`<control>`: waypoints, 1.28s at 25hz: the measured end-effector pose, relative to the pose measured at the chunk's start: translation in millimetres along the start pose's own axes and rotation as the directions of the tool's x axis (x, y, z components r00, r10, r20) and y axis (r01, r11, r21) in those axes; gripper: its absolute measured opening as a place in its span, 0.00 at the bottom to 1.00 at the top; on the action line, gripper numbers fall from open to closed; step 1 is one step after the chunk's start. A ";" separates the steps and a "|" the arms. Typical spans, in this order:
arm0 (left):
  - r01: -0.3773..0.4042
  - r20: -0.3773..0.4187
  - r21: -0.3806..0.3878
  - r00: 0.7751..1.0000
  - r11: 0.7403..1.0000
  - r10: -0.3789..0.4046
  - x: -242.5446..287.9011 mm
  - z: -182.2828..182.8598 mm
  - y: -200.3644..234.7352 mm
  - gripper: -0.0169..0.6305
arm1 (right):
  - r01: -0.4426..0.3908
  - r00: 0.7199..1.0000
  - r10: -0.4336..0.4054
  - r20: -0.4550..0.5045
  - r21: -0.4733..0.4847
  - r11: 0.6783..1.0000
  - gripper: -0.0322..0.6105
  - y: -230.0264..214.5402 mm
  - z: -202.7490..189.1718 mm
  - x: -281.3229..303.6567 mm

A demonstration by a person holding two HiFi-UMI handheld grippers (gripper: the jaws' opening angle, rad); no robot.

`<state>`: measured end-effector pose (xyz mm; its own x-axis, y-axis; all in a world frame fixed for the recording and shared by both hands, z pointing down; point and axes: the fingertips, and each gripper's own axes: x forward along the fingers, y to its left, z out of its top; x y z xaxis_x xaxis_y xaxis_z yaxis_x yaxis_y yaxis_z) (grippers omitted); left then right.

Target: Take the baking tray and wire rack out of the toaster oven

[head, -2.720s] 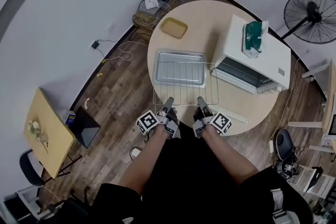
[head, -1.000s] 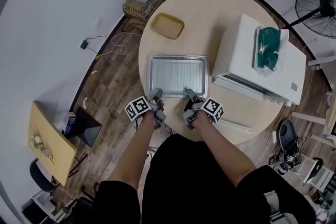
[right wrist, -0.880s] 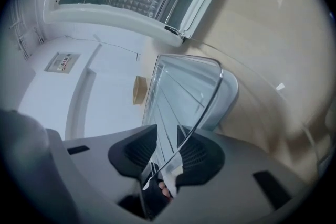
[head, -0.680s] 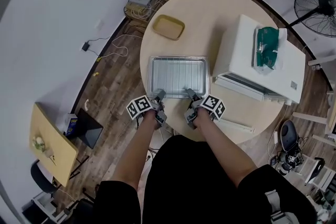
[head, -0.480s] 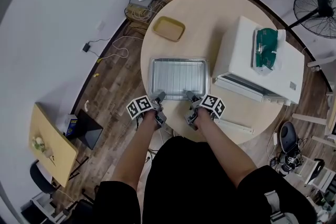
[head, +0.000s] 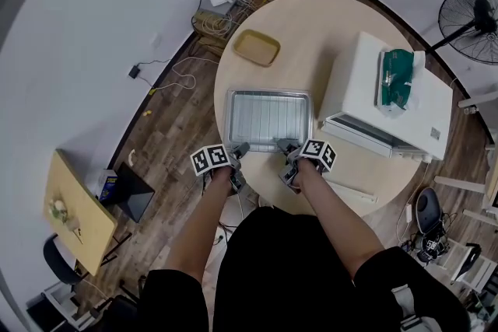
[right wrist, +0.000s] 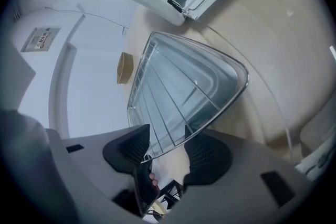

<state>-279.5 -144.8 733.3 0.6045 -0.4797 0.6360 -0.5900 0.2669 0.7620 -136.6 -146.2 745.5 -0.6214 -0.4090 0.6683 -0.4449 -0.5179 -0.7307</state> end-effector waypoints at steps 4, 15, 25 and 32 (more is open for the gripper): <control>-0.024 -0.021 0.024 0.999 0.999 0.024 -1.0 -2.3 0.6 0.27 | 0.016 1.000 -0.015 -0.015 0.051 0.999 0.35 2.3 0.7 1.1; -0.064 -0.040 0.007 0.997 0.998 0.064 1.0 -9.2 9.2 0.29 | 0.113 0.993 -0.111 -0.024 0.060 0.992 0.50 -2.0 -4.3 -5.8; -0.048 0.029 -0.017 0.998 0.999 0.049 -2.3 -4.5 10.0 0.29 | 0.064 0.998 -0.063 -0.029 0.047 0.997 0.51 2.5 -7.2 -4.3; -0.016 0.054 -0.036 0.998 0.999 0.018 -11.0 -4.5 7.0 0.29 | 0.032 0.999 -0.033 -0.017 -0.008 0.999 0.51 11.6 -3.3 -9.4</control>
<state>-287.9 -133.9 732.2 0.5642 -0.5189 0.6422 -0.5798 0.3048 0.7556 -138.0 -145.8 730.4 -0.6173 -0.3793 0.6893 -0.4701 -0.5247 -0.7097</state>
